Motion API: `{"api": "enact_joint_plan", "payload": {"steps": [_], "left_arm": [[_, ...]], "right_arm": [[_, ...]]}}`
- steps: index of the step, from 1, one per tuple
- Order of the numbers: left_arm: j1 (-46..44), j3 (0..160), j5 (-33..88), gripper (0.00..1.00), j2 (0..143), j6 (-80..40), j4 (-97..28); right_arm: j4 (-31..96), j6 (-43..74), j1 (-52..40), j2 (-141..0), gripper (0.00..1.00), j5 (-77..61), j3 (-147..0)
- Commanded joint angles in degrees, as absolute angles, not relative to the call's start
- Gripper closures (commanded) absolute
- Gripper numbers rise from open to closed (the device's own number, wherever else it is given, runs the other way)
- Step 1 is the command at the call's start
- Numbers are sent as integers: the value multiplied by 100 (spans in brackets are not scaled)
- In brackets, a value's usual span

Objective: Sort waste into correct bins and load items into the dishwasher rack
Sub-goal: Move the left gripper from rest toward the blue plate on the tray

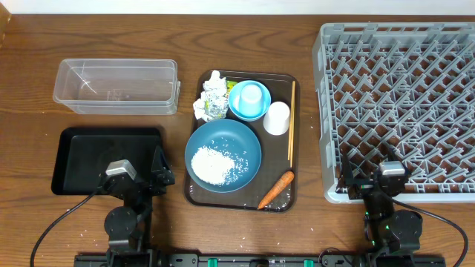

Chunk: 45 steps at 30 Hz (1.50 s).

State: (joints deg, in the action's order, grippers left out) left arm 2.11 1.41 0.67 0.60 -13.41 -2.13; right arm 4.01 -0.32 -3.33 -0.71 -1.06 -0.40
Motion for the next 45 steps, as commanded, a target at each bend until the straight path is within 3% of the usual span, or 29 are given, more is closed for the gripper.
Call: {"api": "enact_joint_plan", "payload": {"steps": [1, 32, 40, 45], "left_arm": [[220, 23, -69, 3, 30, -1249, -416], [220, 23, -40, 3, 30, -1291, -408], [217, 27, 2209, 3, 51, -4438, -246], [217, 27, 3776, 3, 67, -4674, -36]], "right_arm": [[425, -91, -340, -75, 1, -67, -32], [425, -93, -340, -75, 1, -67, -32], [425, -93, -340, -75, 1, -67, -32], [425, -91, -340, -75, 1, -67, -32]]}}
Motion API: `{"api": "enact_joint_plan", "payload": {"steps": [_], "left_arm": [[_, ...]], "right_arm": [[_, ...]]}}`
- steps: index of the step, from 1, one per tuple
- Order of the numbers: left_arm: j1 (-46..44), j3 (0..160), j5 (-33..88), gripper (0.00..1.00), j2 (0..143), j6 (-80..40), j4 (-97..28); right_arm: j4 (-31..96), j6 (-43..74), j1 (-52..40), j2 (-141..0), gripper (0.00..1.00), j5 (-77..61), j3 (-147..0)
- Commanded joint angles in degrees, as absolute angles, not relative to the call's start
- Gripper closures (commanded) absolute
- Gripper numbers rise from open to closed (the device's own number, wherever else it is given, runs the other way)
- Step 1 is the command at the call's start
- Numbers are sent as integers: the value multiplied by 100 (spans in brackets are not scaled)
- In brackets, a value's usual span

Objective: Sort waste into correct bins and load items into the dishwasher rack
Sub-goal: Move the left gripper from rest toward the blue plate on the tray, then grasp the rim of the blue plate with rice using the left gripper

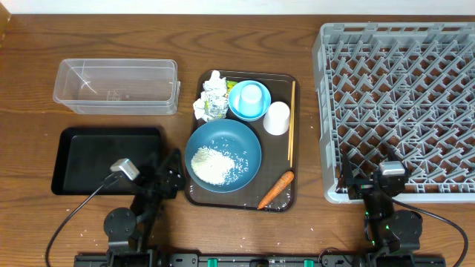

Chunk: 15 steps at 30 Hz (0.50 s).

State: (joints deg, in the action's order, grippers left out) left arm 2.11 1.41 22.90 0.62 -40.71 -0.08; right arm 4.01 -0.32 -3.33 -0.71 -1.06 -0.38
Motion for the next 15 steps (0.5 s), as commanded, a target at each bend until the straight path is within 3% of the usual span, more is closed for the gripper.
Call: {"api": "enact_joint_plan", "payload": {"steps": [1, 8, 15], "left_arm": [[217, 36, 3951, 3, 67, -4630, 80], [220, 781, 3736, 3, 222, -4375, -27], [217, 3013, 3636, 3, 1979, -2591, -2283]], "right_arm": [[425, -93, -340, -75, 1, -67, -32], [425, -91, -340, -75, 1, -67, -32], [425, -93, -340, -75, 1, -67, -32]]}}
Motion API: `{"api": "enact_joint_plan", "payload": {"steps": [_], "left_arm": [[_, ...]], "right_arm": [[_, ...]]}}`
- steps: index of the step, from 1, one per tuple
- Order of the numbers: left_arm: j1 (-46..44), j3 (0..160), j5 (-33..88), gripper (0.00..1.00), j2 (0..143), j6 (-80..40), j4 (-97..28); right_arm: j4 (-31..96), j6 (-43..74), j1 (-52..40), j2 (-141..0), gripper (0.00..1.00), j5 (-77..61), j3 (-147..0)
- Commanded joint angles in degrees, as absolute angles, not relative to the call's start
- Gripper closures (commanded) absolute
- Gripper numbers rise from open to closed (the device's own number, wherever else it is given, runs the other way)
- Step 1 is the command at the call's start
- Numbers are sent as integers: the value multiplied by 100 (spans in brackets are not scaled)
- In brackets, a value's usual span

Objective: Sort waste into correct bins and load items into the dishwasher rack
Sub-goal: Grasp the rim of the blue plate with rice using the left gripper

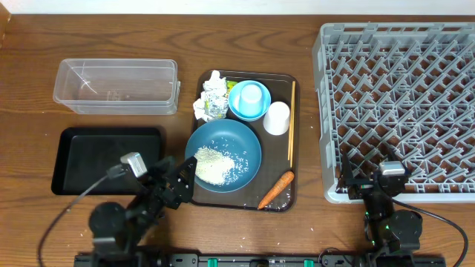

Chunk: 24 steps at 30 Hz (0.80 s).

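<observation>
A brown tray holds a blue plate with white rice, a light blue cup in a small blue bowl, a white cup, chopsticks, a carrot and crumpled paper. My left gripper reaches to the plate's left rim, at the tray's left edge; its fingers look spread with nothing between them. The right gripper rests at the near left corner of the grey dishwasher rack; its jaws are too dark to read.
A clear plastic bin stands at the back left. A black bin lies in front of it, just left of my left arm. The rack fills the right side of the table.
The left arm has swung further right and forward; its gripper went from the black bin's right edge to the blue plate's left rim. The right arm stayed put.
At first both arms rested at the near edge, the left gripper over the black bin's right side. Then the left gripper had turned toward the tray. Now it reaches the plate's rim. Nothing on the tray has shifted.
</observation>
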State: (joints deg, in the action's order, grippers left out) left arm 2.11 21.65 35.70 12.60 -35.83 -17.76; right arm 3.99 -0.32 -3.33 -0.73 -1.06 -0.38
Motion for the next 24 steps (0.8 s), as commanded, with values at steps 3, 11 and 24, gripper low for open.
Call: {"api": "enact_joint_plan", "payload": {"steps": [3, 11, 24], "left_arm": [[215, 4329, 3642, 3, 3393, -1809, -3846], [-222, 6353, 3688, 3, 6007, -886, -5900], [-1645, 6355, 1981, 3, 7164, -1979, -5651]], "right_arm": [[425, -91, -340, -75, 1, -67, -32], [425, -93, -340, -75, 1, -67, -32], [425, -93, -340, -75, 1, -67, -32]]}}
